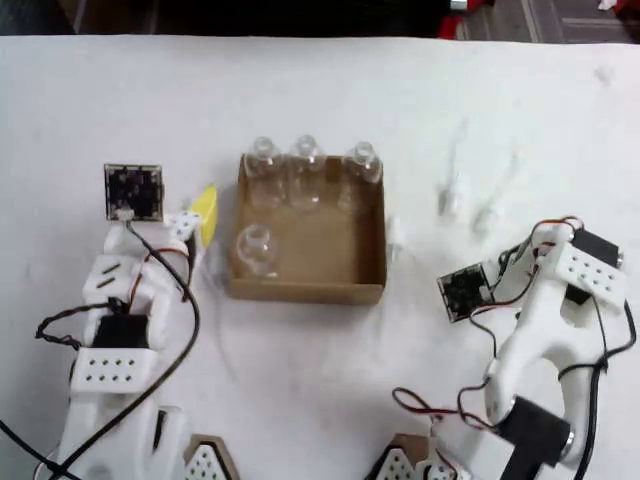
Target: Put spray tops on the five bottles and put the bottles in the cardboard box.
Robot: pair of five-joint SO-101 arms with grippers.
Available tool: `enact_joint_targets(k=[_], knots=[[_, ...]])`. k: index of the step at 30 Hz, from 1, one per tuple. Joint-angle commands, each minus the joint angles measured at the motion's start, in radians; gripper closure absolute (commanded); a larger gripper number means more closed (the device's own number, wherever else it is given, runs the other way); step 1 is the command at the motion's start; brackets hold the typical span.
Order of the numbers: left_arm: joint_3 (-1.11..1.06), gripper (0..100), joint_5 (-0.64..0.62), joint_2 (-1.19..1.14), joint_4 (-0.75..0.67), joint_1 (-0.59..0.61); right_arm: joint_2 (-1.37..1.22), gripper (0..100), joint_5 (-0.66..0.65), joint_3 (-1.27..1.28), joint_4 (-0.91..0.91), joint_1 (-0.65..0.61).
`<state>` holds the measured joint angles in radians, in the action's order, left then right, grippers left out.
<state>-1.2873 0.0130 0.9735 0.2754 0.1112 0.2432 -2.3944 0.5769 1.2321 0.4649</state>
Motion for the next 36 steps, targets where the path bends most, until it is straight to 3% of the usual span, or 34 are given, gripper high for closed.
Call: enact_joint_targets(k=[1,9,19,27,36], knots=[[0.003,77,0.025,0.018,-0.025,-0.010,-0.064,73.3,-0.023,-0.043,-0.077,-0.036],[0.003,77,0.025,0.018,-0.025,-0.010,-0.185,73.3,-0.029,-0.043,-0.185,-0.045],[0.005,77,0.026,0.018,-0.025,-0.010,-0.203,73.5,-0.023,-0.049,-0.196,-0.039],[0.005,77,0.028,0.018,-0.025,-0.010,-0.209,92.5,-0.020,-0.054,-0.197,-0.039],[0.005,77,0.028,0.018,-0.025,-0.012,-0.199,93.6,0.009,-0.074,-0.194,-0.056]])
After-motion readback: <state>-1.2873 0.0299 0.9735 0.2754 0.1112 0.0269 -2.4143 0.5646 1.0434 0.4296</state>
